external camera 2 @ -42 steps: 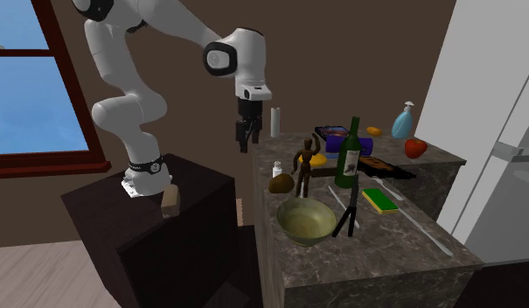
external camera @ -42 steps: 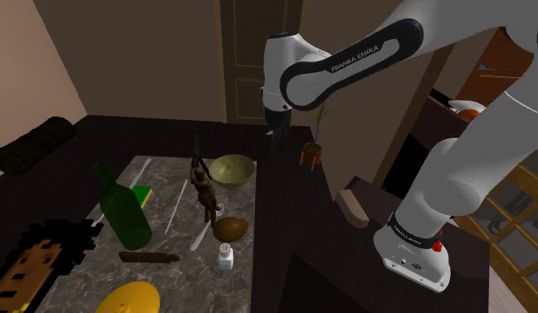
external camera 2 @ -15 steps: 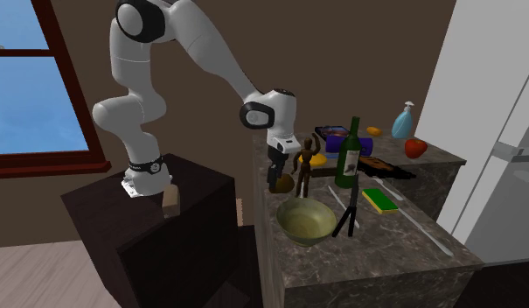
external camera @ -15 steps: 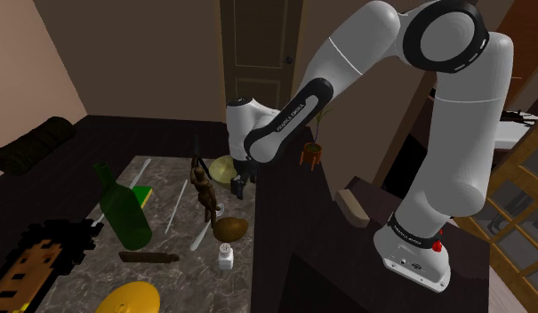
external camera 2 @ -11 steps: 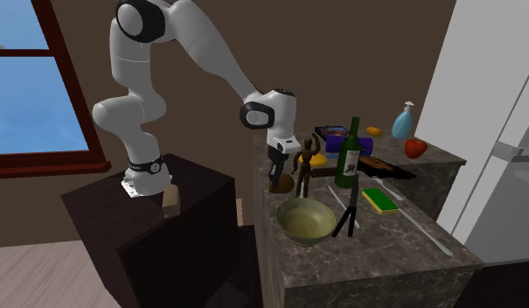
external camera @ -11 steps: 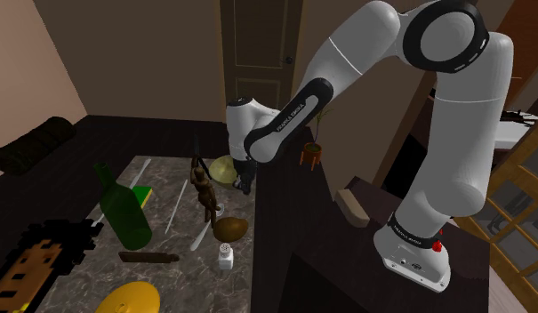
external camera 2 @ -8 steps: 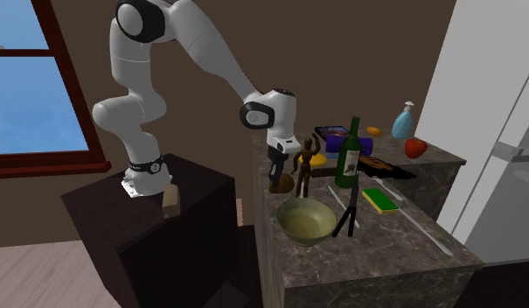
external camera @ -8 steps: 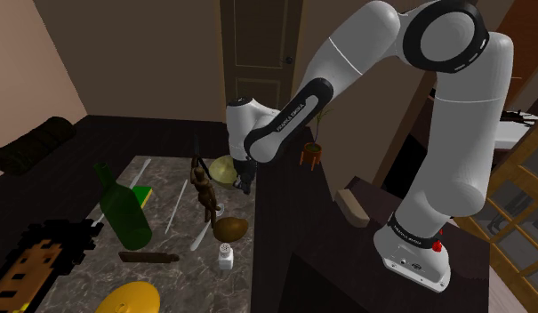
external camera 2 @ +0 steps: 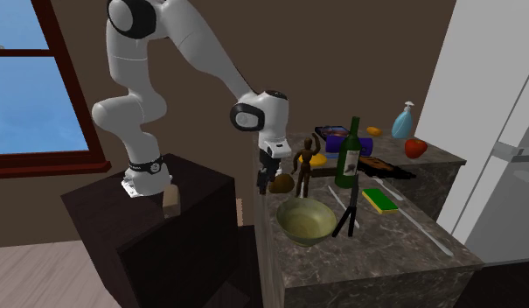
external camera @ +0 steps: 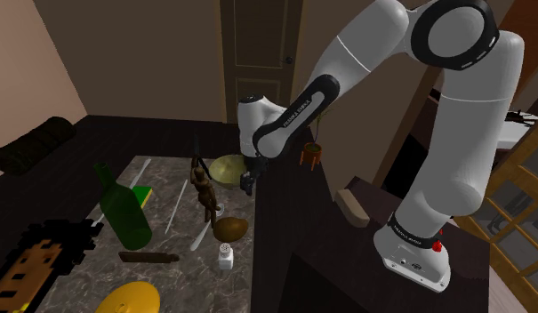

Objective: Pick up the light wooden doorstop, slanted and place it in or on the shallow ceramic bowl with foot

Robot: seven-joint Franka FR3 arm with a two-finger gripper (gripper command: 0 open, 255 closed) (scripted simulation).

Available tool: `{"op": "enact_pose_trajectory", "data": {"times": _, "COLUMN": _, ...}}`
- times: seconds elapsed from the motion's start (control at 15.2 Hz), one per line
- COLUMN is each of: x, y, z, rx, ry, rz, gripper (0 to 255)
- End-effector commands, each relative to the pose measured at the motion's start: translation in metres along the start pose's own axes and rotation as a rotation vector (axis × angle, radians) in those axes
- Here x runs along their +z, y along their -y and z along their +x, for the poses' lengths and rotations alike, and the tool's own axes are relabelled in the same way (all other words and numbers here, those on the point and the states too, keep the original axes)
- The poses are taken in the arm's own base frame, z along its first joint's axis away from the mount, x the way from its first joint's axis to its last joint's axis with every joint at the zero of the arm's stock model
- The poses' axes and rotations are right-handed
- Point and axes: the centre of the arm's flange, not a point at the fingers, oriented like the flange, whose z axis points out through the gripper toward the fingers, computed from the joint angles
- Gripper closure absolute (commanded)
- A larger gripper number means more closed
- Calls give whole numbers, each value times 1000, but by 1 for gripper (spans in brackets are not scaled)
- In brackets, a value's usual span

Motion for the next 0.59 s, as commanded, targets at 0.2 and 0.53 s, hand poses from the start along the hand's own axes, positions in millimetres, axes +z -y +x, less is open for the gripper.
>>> {"op": "enact_pose_trajectory", "data": {"times": 0.2, "x": 7, "y": -60, "z": -34, "rx": 132, "ry": 34, "rz": 28, "gripper": 0}}
{"op": "enact_pose_trajectory", "data": {"times": 0.53, "x": 14, "y": -112, "z": -76, "rx": 265, "ry": 68, "rz": 55, "gripper": 0}}
